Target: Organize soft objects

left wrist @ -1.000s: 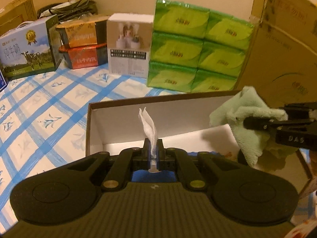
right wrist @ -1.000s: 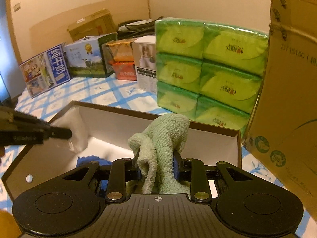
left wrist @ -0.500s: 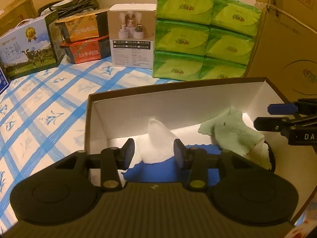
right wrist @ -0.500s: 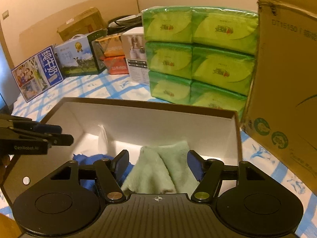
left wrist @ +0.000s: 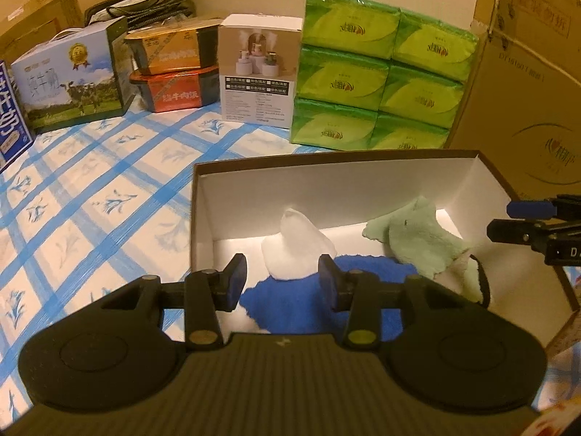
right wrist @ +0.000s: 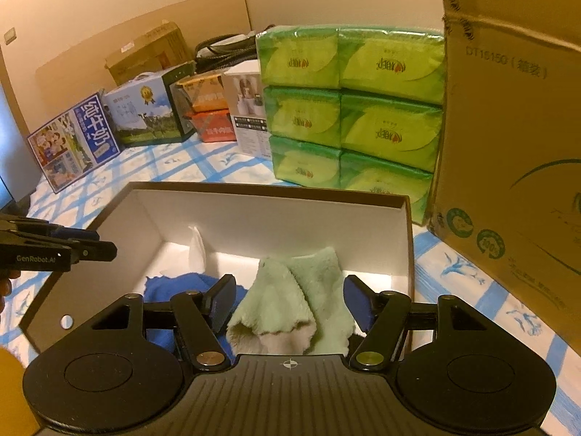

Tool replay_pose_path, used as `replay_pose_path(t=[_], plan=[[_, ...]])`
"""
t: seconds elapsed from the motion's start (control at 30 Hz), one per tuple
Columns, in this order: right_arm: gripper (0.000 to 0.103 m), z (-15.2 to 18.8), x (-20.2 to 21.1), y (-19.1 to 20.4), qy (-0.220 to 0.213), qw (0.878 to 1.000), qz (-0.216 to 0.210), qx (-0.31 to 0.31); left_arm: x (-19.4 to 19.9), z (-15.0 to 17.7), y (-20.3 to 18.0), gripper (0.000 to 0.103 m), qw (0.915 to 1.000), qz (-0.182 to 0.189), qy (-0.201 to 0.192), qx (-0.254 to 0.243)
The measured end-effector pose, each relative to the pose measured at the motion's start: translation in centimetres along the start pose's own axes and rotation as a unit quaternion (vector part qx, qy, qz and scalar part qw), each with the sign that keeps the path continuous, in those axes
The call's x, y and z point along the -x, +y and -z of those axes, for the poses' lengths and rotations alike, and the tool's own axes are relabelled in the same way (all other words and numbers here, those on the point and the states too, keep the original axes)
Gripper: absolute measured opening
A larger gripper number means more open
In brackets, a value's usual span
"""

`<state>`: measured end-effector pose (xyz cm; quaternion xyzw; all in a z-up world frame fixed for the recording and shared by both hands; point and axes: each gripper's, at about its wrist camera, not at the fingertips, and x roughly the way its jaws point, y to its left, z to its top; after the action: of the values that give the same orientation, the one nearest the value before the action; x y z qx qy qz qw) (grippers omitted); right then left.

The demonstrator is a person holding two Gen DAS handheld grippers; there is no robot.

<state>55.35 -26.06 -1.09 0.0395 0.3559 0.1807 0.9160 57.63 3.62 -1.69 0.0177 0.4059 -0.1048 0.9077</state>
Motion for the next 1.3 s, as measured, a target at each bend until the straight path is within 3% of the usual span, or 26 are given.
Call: replay_pose_path(t=[0.47,0.83,1.3], plan=[[0.066,3.3,7.3,0.9,-0.018,1.0,-0.019,-0.009,8.1,4.1,1.4,0.04,0.9992,0.011,-0.017,0.035],[0.066,8.2,13.8,4.0,-0.044,0.998,-0.046,-0.008,16.3,10.8,3.3,0.039,0.9951,0.014,-0.048,0.085],[0.066,15.1,20.0,8.8,-0.066,0.996,-0.053,-0.021,25.0,19.3,0.0,0.042,0.9892,-0.024,-0.082,0.119]])
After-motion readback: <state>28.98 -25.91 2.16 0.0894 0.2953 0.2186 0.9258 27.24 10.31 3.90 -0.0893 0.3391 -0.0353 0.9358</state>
